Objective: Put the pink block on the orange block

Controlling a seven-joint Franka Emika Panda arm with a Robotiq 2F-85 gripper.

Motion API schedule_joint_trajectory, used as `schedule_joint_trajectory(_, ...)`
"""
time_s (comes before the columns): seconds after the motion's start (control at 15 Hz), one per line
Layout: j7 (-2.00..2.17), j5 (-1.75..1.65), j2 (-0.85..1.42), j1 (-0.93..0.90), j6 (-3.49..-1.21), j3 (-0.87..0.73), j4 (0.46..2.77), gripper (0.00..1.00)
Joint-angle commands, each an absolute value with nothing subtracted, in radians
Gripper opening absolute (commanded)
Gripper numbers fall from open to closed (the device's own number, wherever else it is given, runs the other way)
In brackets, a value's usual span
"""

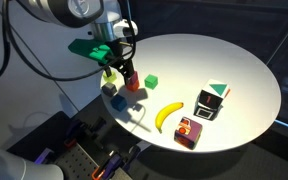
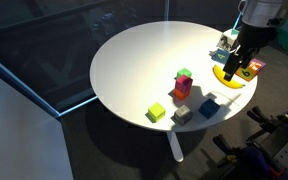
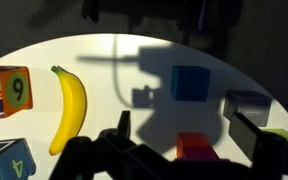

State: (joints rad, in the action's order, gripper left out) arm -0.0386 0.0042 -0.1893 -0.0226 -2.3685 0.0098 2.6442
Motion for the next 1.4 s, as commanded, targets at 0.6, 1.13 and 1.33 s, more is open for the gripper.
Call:
schedule_joint_trajectory(0.6,-0.119,0.021,-0.463,-0.023,-2.263,-0.035,2.726,1.0)
schedule_joint_trajectory(1.13,-0.094,0.011,-0.425,-0.021,-2.276,-0.023,2.709,1.0)
schedule_joint_trajectory(1.33,-0.094,0.011,-0.425,-0.021,-2.276,-0.023,2.709,1.0)
